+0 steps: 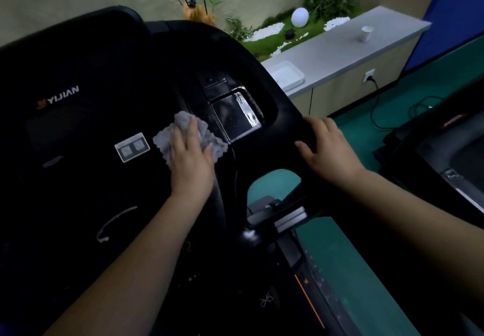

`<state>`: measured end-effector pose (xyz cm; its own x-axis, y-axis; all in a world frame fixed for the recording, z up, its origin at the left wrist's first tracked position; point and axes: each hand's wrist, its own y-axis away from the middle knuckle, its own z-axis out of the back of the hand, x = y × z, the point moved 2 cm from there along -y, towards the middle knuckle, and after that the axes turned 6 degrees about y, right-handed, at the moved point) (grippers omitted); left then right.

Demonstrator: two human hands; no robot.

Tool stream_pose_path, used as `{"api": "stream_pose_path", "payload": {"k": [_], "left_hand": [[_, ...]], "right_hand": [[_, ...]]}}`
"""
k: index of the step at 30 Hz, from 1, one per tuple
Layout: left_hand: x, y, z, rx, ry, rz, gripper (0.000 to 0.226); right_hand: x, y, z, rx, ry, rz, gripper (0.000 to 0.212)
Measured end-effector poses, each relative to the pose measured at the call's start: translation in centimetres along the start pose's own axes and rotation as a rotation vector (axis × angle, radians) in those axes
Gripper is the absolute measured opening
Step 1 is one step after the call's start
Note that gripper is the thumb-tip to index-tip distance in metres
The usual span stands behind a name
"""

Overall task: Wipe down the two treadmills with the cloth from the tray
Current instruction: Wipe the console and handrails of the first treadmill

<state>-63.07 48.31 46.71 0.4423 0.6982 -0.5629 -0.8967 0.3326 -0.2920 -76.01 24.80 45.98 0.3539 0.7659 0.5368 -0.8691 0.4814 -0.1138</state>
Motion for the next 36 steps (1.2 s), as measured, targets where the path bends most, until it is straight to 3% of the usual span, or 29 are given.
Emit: {"api": "stream_pose_path", "payload": {"k": [4,6,10,14,17,20,22,26,28,33,36], "left_hand": [[-0.2,-7.2,1.3,-0.066,-0.065,-0.133,0.050],[-0.7,-10.1,2.0,-0.047,-0.211,-0.242,0.045],[-1.6,-11.1,2.1,0.099,-0.525,-0.477,0.038],[-2.4,-6.1,1.5,0.290,-0.500,-0.619,0.041],[-3.4,-5.7,1.7,0.300,-0.185,-0.438,0.040],[-5.4,-9.0,2.5,0.008,0.076,-0.336,0.048],[-6.1,-11.2,2.0,-0.126,-0.058,-0.269,0.055],[-5.5,-11.5,-2.6,0.185,-0.466,-0.079,0.076],[-4.7,-11.5,-4.1,0.179,-0.450,-0.041,0.074],[-5.2,-16.2,-4.2,-0.082,-0.187,0.147,0.072],[-5.9,-17.0,-5.1,-0.068,-0.198,0.150,0.071]], "right_hand": [[1.7,-4.3,-1.0,0.014,0.013,-0.016,0.056],[2.0,-5.3,-1.3,-0.007,0.019,-0.032,0.054],[1.7,-5.2,-1.8,-0.026,0.069,-0.049,0.051],[1.7,-5.2,-1.6,-0.034,0.065,-0.051,0.051],[1.5,-5.4,-1.6,-0.031,0.058,-0.045,0.052],[1.4,-5.6,-1.5,-0.027,0.045,-0.034,0.052],[1.3,-5.6,-1.5,-0.022,0.031,-0.030,0.052],[1.0,-5.6,-1.6,-0.014,0.011,-0.026,0.052],[1.0,-5.7,-1.6,-0.007,-0.002,-0.022,0.052],[0.8,-5.7,-1.7,-0.006,-0.025,-0.016,0.052],[0.8,-5.7,-1.7,-0.005,-0.026,-0.009,0.052]]}}
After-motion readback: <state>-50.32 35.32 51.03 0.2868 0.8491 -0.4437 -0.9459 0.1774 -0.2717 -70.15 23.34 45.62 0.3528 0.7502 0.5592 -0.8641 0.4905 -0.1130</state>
